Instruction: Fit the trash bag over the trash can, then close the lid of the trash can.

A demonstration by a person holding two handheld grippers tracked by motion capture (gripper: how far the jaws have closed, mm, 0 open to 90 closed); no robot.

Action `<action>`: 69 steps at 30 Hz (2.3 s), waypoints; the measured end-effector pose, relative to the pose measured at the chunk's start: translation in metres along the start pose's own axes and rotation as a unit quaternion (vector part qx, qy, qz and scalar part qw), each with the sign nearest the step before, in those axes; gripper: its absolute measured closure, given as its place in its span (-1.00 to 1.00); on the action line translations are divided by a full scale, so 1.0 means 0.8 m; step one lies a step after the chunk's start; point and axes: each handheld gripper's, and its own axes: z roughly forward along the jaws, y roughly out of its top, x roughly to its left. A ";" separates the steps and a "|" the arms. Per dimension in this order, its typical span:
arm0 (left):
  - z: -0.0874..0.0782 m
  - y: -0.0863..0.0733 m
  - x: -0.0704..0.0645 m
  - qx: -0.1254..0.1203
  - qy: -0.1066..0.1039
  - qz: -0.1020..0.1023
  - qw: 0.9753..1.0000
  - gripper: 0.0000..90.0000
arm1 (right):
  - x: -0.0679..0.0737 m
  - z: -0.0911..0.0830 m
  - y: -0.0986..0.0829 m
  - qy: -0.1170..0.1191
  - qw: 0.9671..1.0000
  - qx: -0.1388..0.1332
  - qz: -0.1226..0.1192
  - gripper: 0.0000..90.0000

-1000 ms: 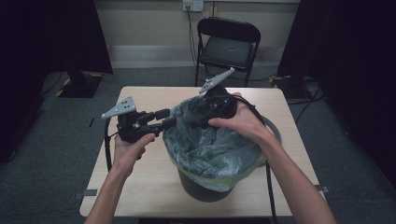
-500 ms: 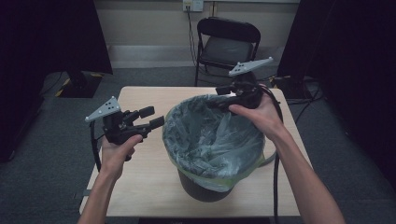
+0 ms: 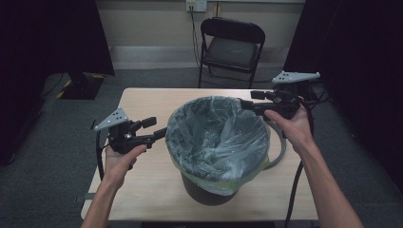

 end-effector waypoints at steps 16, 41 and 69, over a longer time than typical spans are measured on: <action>0.007 -0.070 0.023 0.078 0.054 0.001 0.995 -0.40 | -0.044 -0.038 -0.082 -0.083 0.993 -0.059 0.050 -0.09; 0.030 -0.177 0.044 0.229 0.130 -0.006 0.965 -0.46 | -0.122 0.007 -0.259 -0.182 0.967 0.103 0.147 -0.29; 0.042 -0.200 0.039 0.257 0.141 0.045 0.955 -0.54 | -0.142 0.044 -0.285 -0.261 0.925 0.220 0.169 0.25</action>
